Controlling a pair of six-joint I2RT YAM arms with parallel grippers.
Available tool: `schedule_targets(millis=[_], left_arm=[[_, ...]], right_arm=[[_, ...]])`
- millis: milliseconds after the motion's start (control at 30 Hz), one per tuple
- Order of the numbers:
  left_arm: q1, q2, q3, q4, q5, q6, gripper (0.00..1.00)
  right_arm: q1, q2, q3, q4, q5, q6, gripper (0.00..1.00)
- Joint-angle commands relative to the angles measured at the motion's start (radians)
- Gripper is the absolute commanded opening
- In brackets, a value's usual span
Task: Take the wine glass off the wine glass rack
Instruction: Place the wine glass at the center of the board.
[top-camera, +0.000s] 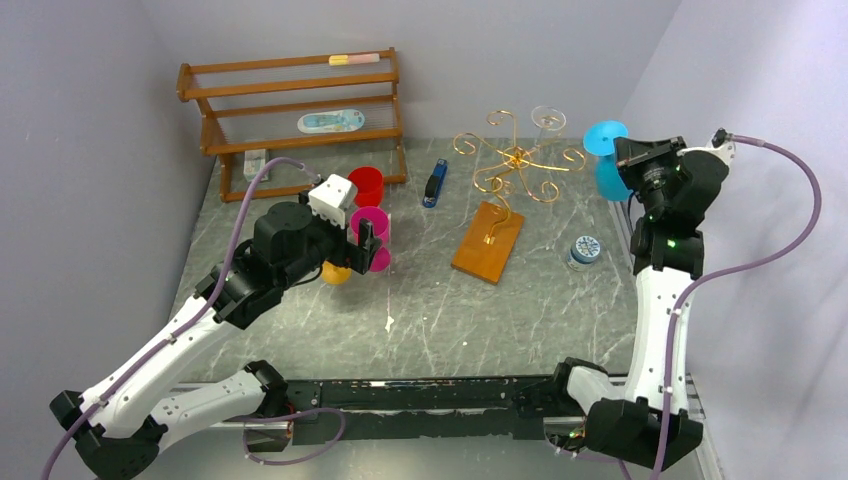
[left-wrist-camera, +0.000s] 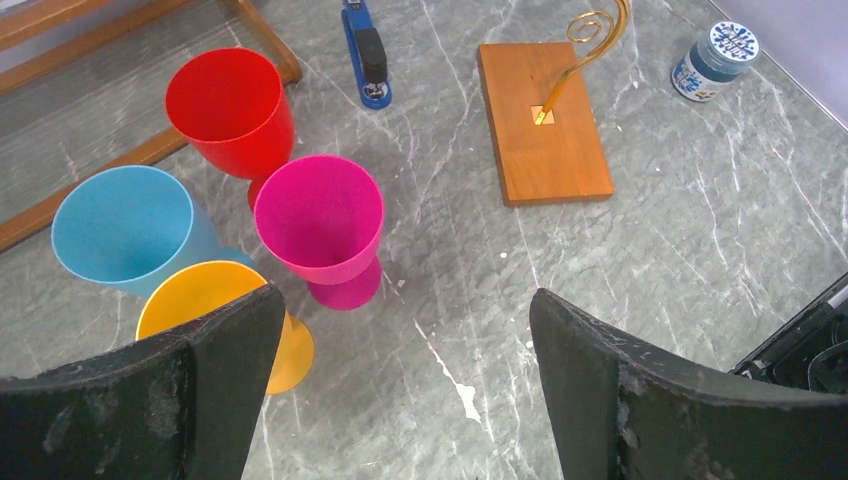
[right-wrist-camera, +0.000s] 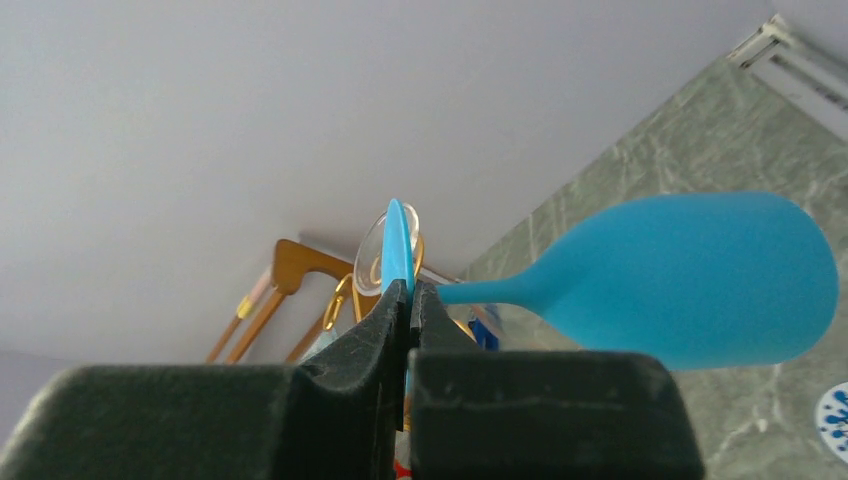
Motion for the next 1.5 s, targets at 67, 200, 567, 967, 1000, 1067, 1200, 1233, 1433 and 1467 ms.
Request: schedule_targets(millis=[67,200,567,967,1000,1067,1200,1233,1433,1467], left_arm=[[0.005,-0.008,0.001,-0.01,-0.006,0.017,0.97],[0.006,-0.019,0.0,-0.001,-0.01,0.015,0.97],[0.006,-0.011,0.0,0.002,0.017,0.029,0.97],[0.005,0.041,0.028,0.056,0.109,0.018,0.97],[0.006,0.042,0.028,0.058,0.113,0.017,0.97],[0.006,0.04,0.018,0.067,0.118,0.015,0.97],[0.006,0.021,0.01,0.071,0.122,0.012,0.97],[0.005,0.017,0.008,0.075,0.124,0.014,0.97],[0.006,-0.005,0.006,0.107,0.181,0.024,0.95],[0.006,-0.011,0.001,0.121,0.194,0.021,0.95]], right_arm=[[0.017,-0.047,0.081,-0.1,0.067,-0.133,0.0],[0.026,-0.053,0.142,-0.133,0.023,-0.155,0.0],[0.14,-0.248,0.058,-0.34,0.115,-0.133,0.0],[0.222,-0.339,0.144,-0.438,0.131,-0.038,0.0],[0.224,-0.354,0.125,-0.444,0.136,-0.032,0.0],[0.227,-0.387,0.083,-0.45,0.135,-0.022,0.0],[0.23,-0.422,0.001,-0.463,0.063,-0.001,0.0],[0.23,-0.424,-0.02,-0.459,0.019,0.003,0.0],[0.236,-0.446,-0.121,-0.34,-0.272,-0.079,0.0],[0.239,-0.44,-0.126,-0.335,-0.3,-0.114,0.0]])
